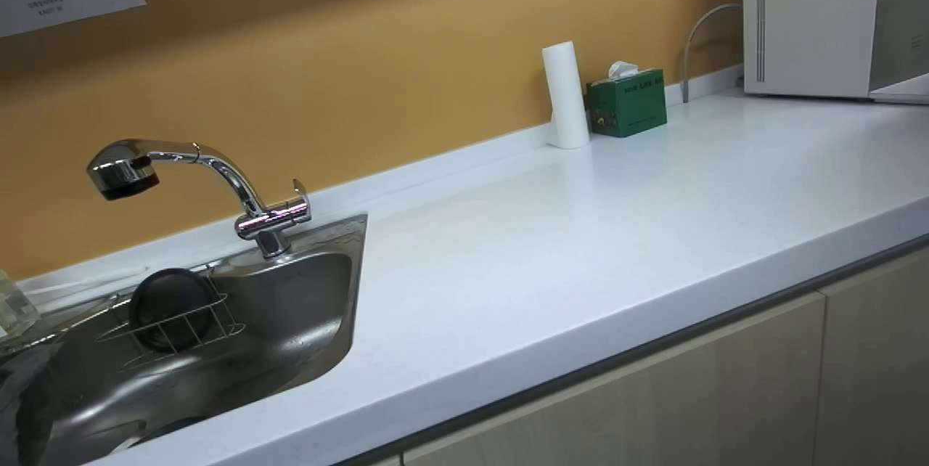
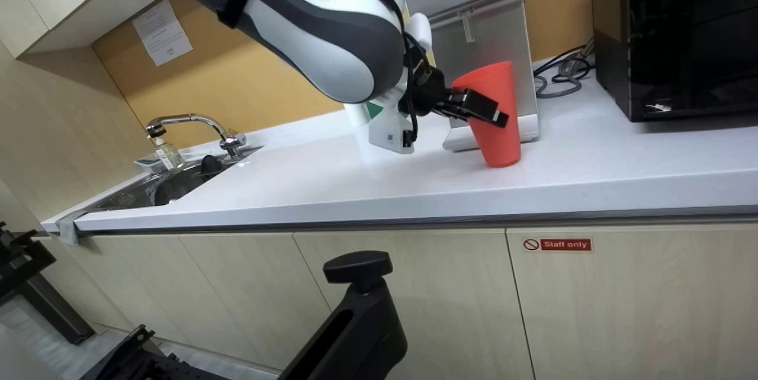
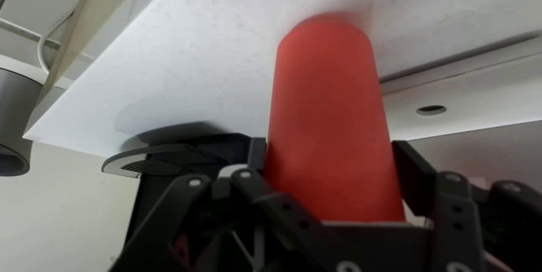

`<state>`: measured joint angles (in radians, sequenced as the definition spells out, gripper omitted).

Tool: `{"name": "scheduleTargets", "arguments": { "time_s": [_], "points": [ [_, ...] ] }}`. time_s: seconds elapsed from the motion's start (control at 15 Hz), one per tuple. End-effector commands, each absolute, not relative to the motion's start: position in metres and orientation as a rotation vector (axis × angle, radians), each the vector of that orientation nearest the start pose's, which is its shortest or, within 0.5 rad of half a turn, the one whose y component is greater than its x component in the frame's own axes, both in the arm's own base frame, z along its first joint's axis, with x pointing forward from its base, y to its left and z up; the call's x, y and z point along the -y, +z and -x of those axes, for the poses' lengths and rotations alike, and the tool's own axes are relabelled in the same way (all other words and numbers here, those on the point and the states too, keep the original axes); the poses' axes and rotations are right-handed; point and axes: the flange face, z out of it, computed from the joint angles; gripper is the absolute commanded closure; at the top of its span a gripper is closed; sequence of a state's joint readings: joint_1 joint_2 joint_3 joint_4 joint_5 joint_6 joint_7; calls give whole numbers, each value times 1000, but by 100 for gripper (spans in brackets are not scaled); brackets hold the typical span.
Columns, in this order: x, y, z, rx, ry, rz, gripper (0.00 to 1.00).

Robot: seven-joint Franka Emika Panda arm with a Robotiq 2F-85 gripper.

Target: Put the cup on the dispenser

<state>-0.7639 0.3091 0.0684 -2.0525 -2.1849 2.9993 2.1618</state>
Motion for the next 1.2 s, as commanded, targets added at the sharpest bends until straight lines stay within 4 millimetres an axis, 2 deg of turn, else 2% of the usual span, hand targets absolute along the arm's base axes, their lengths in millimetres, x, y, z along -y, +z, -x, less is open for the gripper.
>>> {"name": "scheduleTargets", "arguments": {
  "time_s": [0.0, 0.4, 0.8, 1.13],
  "points": [
    [309, 305, -467, -1147, -1453, 3019, 51],
    [306, 323, -478, -1076, -1484, 3013, 51],
    [296, 327, -497, -980, -1491, 3034, 51],
    [290, 320, -514, -902, -1462, 3053, 51]
  ]
}}
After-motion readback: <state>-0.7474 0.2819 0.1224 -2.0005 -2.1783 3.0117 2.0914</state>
